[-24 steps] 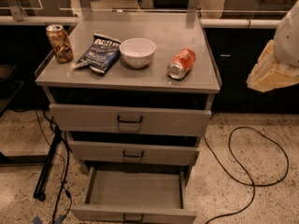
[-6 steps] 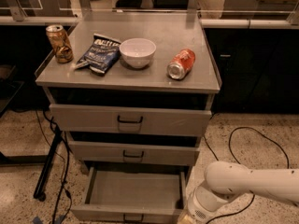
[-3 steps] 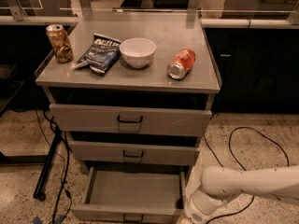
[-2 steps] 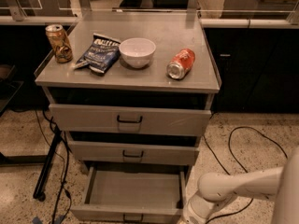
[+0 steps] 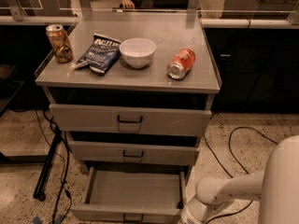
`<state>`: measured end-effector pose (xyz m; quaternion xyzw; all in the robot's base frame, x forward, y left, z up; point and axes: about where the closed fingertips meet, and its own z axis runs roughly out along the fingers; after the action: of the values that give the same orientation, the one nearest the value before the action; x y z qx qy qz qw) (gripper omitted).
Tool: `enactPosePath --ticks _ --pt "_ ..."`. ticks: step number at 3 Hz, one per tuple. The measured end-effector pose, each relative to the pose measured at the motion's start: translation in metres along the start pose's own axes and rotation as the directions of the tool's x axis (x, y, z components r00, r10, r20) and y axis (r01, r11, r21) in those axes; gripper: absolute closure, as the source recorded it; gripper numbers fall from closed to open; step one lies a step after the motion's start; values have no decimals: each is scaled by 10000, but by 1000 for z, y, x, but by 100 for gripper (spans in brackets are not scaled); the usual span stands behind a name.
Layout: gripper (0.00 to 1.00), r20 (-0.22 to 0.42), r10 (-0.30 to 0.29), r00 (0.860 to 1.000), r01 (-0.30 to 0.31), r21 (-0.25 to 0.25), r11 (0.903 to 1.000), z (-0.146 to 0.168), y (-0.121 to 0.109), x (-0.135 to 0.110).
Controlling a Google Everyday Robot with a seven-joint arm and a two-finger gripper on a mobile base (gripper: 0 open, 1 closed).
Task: Close bottom drawer
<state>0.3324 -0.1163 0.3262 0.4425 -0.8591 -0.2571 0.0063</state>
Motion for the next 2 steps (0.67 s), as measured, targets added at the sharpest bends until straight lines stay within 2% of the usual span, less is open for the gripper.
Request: enactPosePath --ticks 1,2 --pt "100 135 98 9999 -97 -75 9999 12 -6 -4" --pt "100 672 345 9971 -353 111 9993 26 -19 -18"
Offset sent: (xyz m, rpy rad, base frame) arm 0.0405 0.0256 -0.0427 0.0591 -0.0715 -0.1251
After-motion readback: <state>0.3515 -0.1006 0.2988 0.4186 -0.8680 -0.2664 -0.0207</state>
